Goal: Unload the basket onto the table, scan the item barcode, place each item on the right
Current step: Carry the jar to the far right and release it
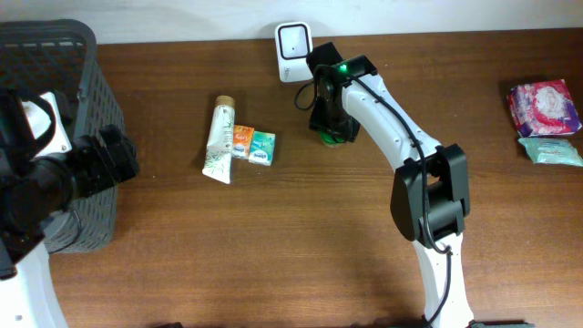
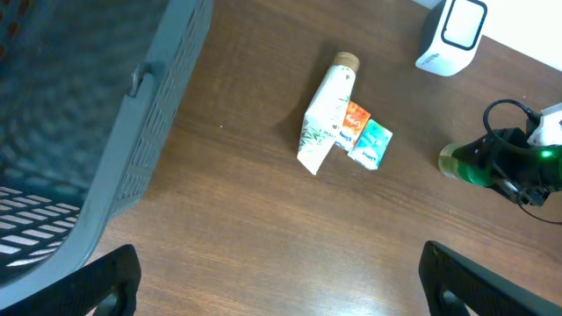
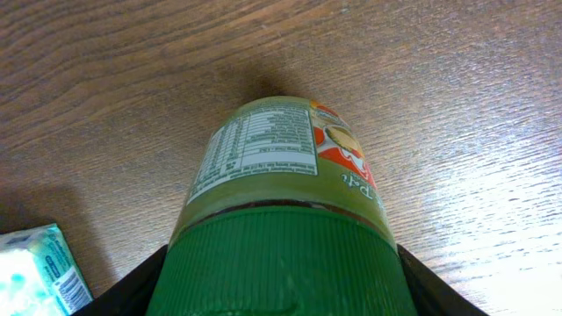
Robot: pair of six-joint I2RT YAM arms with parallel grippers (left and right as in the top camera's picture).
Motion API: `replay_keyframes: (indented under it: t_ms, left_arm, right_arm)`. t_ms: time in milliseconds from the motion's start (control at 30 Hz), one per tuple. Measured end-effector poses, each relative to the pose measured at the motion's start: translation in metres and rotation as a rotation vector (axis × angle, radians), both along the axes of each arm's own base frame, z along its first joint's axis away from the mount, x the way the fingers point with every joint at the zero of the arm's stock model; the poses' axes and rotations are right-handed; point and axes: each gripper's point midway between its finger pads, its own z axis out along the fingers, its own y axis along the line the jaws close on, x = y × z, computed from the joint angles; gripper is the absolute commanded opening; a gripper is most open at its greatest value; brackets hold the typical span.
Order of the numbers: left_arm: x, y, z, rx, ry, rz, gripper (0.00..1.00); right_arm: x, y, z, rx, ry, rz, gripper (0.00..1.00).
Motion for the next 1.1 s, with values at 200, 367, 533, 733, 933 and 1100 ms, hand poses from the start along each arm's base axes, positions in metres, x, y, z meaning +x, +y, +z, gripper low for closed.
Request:
replay_keyframes:
  t_ms: [200, 367, 533, 733, 933, 1100]
  left_arm:
    - [0.0, 0.0, 0.0, 0.0, 0.0, 0.0, 0.99]
    - [0.0, 0.0, 0.0, 0.0, 0.0, 0.0, 0.99]
    - [0.0, 0.0, 0.0, 0.0, 0.0, 0.0, 0.99]
    - [0.0, 0.0, 0.0, 0.0, 0.0, 0.0, 0.99]
    - [0.0, 0.0, 0.0, 0.0, 0.0, 0.0, 0.99]
    - [0.0, 0.0, 0.0, 0.0, 0.0, 0.0, 0.99]
  right_arm:
    - [-0.006, 0.004, -0.001, 0.025, 0.028, 0.017, 0.55]
    - [0.023, 0.017, 0.005, 0.065, -0.095, 0.095, 0.56]
    - [0.09, 0.037, 0.041, 0.094, -0.406, 0.192, 0.56]
    - [0.16, 0.053, 0.109, 0.134, -0.811, 0.169, 0.55]
    - [0.189, 0.054, 0.156, 0.152, -1.042, 0.112, 0.55]
    - [0.203, 0.056, 0.124, 0.14, -1.051, 0.1, 0.56]
